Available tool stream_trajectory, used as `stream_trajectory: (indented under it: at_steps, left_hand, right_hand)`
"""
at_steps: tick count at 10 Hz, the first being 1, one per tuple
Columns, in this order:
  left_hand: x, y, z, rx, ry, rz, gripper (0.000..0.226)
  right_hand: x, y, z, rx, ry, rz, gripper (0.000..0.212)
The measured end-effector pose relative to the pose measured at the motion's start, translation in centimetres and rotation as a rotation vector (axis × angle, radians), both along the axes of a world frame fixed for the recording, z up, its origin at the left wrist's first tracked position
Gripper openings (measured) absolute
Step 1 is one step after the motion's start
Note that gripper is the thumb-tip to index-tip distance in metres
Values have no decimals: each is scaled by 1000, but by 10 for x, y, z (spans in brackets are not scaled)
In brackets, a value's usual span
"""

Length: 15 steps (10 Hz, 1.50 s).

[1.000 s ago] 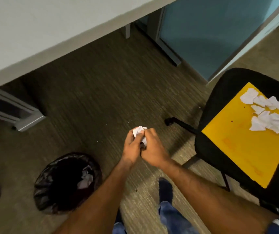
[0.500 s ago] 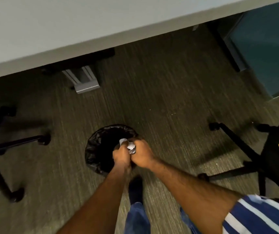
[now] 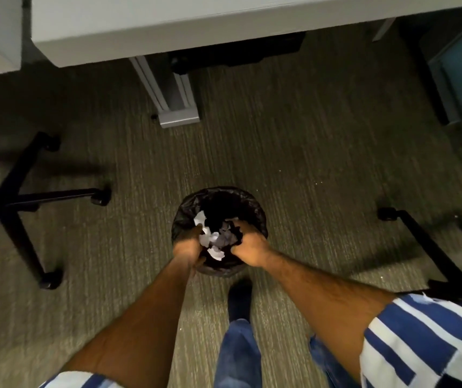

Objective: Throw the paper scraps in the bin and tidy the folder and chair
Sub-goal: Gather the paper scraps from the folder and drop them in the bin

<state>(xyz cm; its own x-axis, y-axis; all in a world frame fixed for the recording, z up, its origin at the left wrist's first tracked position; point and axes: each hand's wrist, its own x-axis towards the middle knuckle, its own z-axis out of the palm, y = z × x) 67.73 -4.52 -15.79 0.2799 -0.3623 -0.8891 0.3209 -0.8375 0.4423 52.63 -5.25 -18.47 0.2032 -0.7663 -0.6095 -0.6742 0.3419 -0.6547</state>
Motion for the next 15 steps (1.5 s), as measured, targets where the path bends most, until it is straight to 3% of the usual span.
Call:
stream_trajectory:
  at_steps: [1, 3, 4, 5, 6, 7, 8, 9, 10, 11, 14, 15]
  left_hand:
    - [8, 5, -4, -5, -41, -31, 17]
    - [8, 1, -11, 36, -19, -91, 43]
    - [-5, -1, -15, 73, -23, -156, 38]
    - [-25, -5, -14, 78, 7, -222, 14]
    - [-49, -8, -11, 42, -41, -408, 19]
    - [-81, -17, -2, 17, -14, -532, 9]
    - [-115, -32, 5, -24, -111, -798, 34]
    - [-155, -39, 15, -104, -157, -887, 27]
    - [-207, -50, 27, -131, -122, -881, 5]
    - [-254, -56, 36, -177, -66, -949, 22]
    - [-410, -53, 83, -349, 51, -1188, 22]
    - [-469, -44, 103, -467, 58, -1322, 43]
  right_hand:
    - [-17, 2, -6, 48, 63, -24, 63]
    - [-37, 4, -16, 187, 83, -100, 65]
    - [-45, 7, -16, 220, 44, -171, 60]
    - [-59, 11, -11, 235, 3, -245, 53]
    - [-83, 14, -5, 213, -6, -272, 40]
    - [-117, 16, 4, 178, 12, -311, 23]
    - [-159, 17, 18, 156, 17, -365, 22]
    - [-203, 20, 39, 134, 35, -456, 24]
    - [-248, 26, 65, 114, 27, -548, 26]
    - [-297, 34, 92, 87, 15, -660, 26]
    - [-451, 69, 152, -87, 122, -903, 23]
    - [-497, 83, 166, -163, 166, -972, 27]
